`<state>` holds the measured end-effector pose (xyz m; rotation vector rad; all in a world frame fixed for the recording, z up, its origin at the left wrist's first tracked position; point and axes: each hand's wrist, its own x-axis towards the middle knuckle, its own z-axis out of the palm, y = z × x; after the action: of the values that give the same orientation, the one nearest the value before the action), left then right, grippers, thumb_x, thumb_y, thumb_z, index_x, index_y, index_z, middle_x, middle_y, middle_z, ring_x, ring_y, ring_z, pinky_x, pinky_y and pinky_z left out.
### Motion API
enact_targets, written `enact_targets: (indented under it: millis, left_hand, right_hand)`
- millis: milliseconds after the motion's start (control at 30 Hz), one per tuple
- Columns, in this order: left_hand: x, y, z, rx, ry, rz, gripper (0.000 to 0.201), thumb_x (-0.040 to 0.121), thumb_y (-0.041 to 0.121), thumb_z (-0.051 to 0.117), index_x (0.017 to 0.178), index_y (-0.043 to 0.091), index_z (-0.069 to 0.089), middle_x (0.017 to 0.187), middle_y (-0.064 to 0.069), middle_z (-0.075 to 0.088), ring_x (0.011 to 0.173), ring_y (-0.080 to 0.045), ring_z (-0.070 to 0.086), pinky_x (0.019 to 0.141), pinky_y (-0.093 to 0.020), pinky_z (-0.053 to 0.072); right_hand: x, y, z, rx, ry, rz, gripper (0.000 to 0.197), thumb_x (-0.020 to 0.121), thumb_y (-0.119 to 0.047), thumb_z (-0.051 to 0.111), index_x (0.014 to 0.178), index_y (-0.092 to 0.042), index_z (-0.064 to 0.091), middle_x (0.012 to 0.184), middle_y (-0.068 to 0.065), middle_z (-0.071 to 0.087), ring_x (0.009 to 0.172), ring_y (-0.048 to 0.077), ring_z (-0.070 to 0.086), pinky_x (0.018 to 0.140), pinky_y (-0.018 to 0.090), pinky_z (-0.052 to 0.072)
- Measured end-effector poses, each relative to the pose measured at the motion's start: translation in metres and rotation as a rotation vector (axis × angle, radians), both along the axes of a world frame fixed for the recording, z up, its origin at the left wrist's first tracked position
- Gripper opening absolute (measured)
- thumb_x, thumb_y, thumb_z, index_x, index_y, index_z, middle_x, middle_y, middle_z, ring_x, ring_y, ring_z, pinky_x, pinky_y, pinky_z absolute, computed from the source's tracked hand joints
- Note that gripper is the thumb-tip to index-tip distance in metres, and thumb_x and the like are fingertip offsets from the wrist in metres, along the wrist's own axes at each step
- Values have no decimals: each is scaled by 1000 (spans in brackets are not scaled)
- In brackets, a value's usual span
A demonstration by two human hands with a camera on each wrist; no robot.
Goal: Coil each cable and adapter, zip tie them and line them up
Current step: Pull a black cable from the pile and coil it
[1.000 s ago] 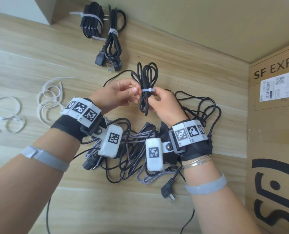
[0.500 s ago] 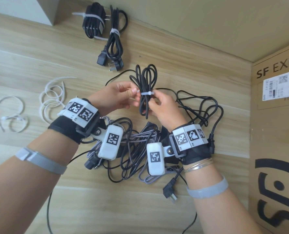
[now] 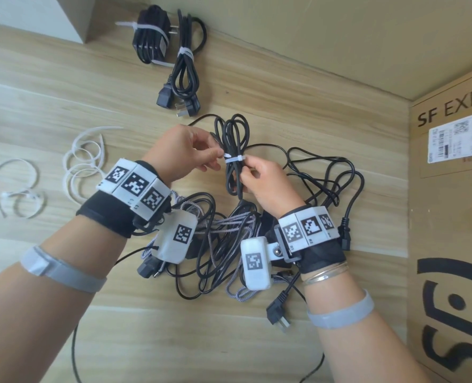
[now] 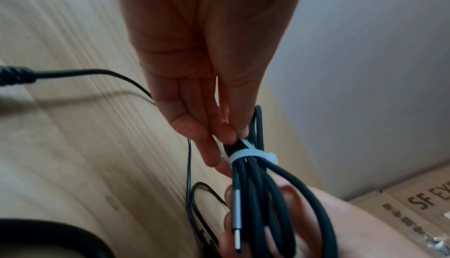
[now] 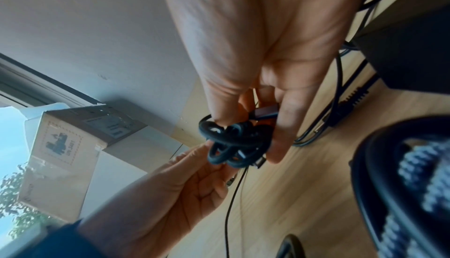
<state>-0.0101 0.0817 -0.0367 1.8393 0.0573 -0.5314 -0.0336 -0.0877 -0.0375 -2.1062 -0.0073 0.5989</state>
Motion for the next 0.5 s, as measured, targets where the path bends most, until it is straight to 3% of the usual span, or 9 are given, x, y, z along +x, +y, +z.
enact_targets:
  millis: [100,167,233,367,433,500]
  left_hand:
    - [-1,-1,1,73,-23,-23,13,86,16,64,73,15,63,76,-5,71,79,-27,70,76,-38,57]
    - [0,-1,2,77,-32,-24,13,86,17,64,73,16,63,74,-3,71,78,-28,70,77,-39,56]
    - [-1,-2,4,89,-53,-25,14,86,16,64,72,16,62,73,-2,70,77,-28,69,77,-38,56]
    - [-5,-13,4,213,-124,-40,16,86,14,63,70,18,60,72,-3,69,73,-21,66,74,-33,54]
    - [-7,-18,3,285,-171,-39,17,87,13,60,71,19,57,69,1,65,66,-13,61,69,-27,50]
    - [-6,-19,2,307,-187,-29,16,87,15,60,72,19,56,66,7,61,63,-5,58,64,-22,44]
  right_hand:
    - [0,-2,1,-42,-14,22,30,81,-32,40,97,-27,65,85,21,66,78,42,61,75,54,53]
    - [2,-6,1,-62,-29,37,26,89,-19,42,101,-18,65,84,20,66,73,37,60,69,42,51]
    - [3,-7,1,-82,-39,48,24,92,-12,42,101,-13,65,82,21,65,64,30,54,62,33,45]
    - [3,-6,2,-151,-62,82,22,91,-9,42,97,-3,63,81,16,62,63,23,54,61,34,45]
    - [1,-6,4,-151,-74,83,24,92,-7,42,100,-4,64,75,9,57,53,11,42,51,19,34]
    - [0,-5,5,-142,-94,79,25,93,-7,41,103,-7,64,72,3,51,52,7,38,49,15,31]
